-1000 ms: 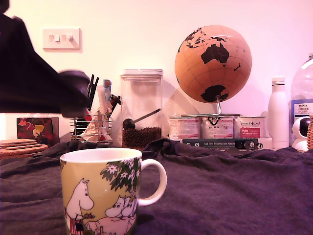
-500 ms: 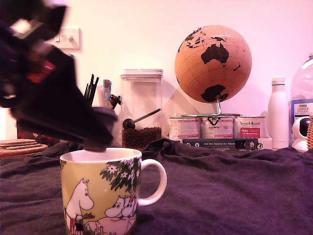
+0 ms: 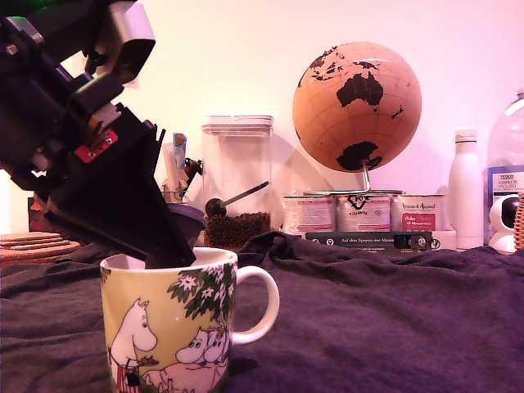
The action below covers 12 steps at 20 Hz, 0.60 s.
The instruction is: Pick up the coffee capsules on the table and drop them inside the coffee cup
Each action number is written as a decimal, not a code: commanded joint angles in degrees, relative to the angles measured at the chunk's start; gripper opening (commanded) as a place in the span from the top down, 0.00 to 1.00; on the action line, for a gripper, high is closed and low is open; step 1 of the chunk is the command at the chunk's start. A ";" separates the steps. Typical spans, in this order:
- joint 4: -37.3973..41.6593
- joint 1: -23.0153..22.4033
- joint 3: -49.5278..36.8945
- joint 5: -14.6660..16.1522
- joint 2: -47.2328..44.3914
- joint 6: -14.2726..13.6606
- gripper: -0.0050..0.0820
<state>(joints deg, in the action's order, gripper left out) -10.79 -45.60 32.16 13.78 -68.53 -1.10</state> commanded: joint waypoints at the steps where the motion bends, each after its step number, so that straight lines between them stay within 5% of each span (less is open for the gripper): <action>1: 0.07 -0.15 0.33 0.07 -0.46 -0.42 0.73; 4: 0.04 -0.15 0.33 0.07 -0.46 -0.39 0.68; 9: 0.04 -0.15 0.46 0.07 -0.46 -0.39 0.32; 12: 0.07 -0.15 0.55 -0.17 -0.46 -0.39 0.31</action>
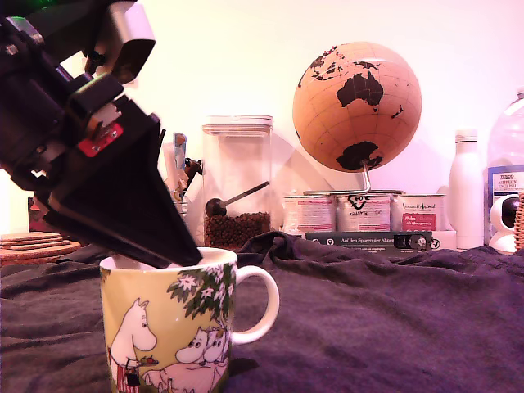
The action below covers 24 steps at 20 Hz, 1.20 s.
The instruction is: Pick up the coffee capsules on the table and drop them inside the coffee cup
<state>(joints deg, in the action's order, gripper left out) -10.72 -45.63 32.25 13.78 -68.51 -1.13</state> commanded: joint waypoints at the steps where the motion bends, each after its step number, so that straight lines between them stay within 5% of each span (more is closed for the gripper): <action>1: 0.00 -0.13 0.46 -0.11 -0.48 -0.37 0.31; 6: -0.02 -0.13 0.46 -0.09 -0.37 -0.13 0.36; 8: 0.02 -0.13 0.48 0.33 -0.02 0.13 0.51; 11: 0.07 -0.13 0.87 0.52 1.22 1.20 0.92; 12: 0.09 -0.13 0.87 0.74 2.12 1.20 0.96; 16: 0.17 -0.07 0.87 0.11 6.97 2.27 0.96; 24: -0.28 4.33 0.87 -8.90 13.53 5.84 0.96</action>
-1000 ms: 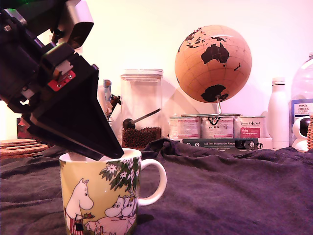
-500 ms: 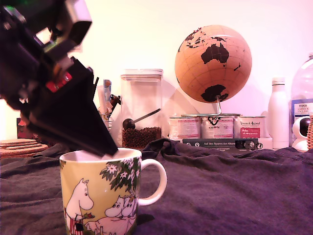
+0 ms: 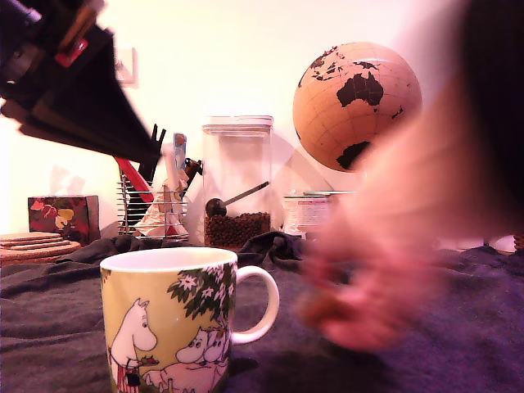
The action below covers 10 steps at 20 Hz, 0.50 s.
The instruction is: Pick up the coffee capsules on the table and drop them inside the coffee cup
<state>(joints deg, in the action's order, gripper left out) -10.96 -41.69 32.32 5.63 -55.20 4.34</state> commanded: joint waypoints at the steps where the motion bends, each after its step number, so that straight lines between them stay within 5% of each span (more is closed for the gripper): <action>1: -0.13 1.05 0.81 -1.81 0.28 0.42 0.96; 10: -4.52 4.57 0.81 -4.66 0.50 1.77 0.96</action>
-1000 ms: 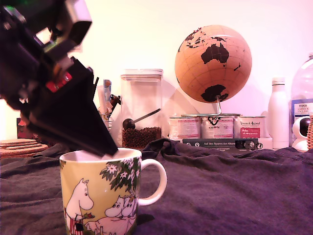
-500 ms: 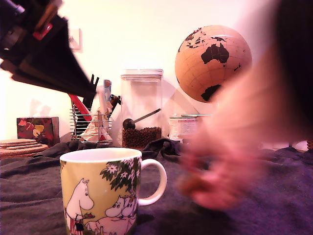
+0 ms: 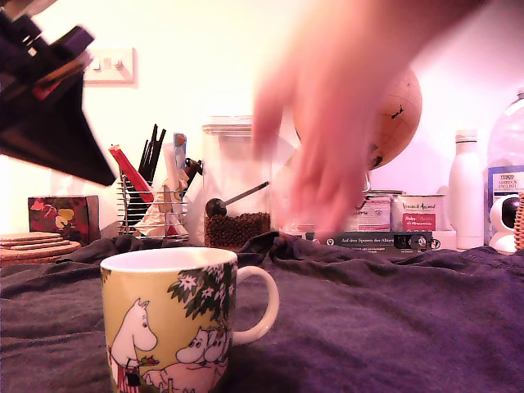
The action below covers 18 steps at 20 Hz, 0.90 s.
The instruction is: Pick up the coffee capsules on the table and drop them inside the coffee cup
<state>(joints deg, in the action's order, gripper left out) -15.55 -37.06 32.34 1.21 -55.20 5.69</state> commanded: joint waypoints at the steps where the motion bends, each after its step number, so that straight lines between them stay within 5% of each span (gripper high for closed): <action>1: -0.22 -0.07 0.79 -0.24 0.50 0.48 0.96; 13: 0.22 -0.07 0.66 -0.22 0.48 -0.37 0.96; 18: 8.87 -0.07 -2.60 0.77 0.48 -1.68 0.96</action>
<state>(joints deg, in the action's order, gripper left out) -8.14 -37.08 32.08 1.63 -55.20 4.47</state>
